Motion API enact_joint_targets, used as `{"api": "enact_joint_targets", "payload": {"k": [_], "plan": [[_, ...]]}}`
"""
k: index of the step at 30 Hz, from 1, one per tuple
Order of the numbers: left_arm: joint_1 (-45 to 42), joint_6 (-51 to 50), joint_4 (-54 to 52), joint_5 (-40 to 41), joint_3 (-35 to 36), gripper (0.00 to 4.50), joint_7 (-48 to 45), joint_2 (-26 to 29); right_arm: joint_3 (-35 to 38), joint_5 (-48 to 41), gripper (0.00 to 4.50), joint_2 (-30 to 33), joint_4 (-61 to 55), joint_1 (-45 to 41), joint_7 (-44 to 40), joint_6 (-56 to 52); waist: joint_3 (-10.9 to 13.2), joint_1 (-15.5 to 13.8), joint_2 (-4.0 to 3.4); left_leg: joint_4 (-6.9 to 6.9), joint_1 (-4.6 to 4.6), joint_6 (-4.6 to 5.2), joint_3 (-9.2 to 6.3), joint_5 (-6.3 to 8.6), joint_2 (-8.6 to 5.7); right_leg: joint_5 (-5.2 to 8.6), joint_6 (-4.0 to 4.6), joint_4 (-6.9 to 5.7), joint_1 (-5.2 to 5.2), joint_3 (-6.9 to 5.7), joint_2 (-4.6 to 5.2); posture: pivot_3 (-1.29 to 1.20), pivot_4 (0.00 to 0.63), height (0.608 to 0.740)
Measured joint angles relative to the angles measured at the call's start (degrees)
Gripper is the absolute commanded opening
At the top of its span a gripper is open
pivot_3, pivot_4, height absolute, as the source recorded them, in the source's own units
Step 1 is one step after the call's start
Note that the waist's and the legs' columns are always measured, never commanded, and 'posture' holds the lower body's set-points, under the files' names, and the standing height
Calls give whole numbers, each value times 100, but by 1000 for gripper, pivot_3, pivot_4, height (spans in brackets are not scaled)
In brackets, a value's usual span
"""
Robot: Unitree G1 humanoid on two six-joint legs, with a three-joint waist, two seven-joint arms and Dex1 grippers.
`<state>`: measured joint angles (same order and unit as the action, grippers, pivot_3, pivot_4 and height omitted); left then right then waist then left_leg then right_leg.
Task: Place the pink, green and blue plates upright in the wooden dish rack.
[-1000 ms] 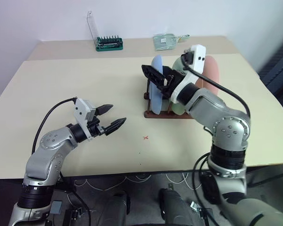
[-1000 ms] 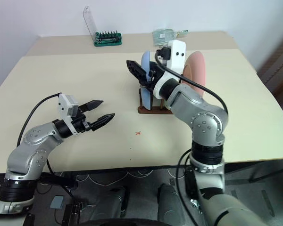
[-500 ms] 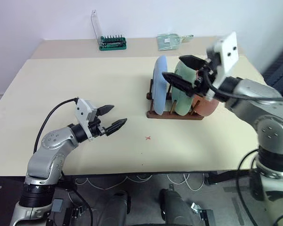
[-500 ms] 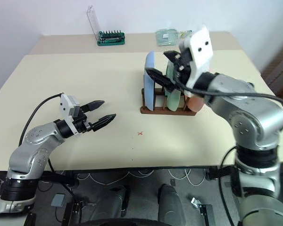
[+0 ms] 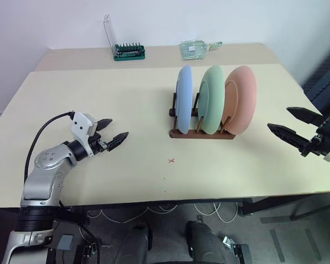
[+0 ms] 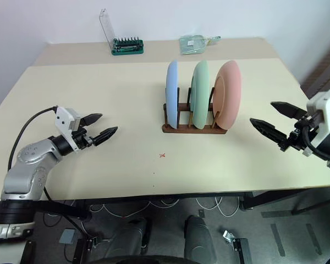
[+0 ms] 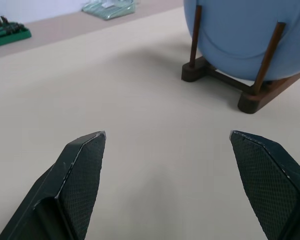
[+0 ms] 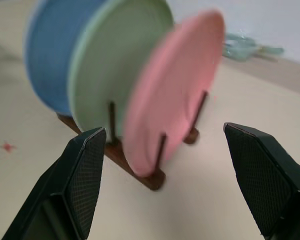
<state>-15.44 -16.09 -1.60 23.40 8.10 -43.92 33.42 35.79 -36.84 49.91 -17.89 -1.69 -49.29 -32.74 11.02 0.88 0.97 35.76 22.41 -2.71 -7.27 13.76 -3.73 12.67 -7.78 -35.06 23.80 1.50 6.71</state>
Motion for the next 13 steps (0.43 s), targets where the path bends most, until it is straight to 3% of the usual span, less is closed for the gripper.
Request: {"api": "enact_joint_targets", "payload": {"k": [13], "plan": [[215,78,25,-153,-51,4101,-27,-44,-663,922,3805,-486,1252,151,-17,1366,1,-21,-1,8,1,1,-3,2,1,0,-1,1,-5,-1,0,0,150,740]]}}
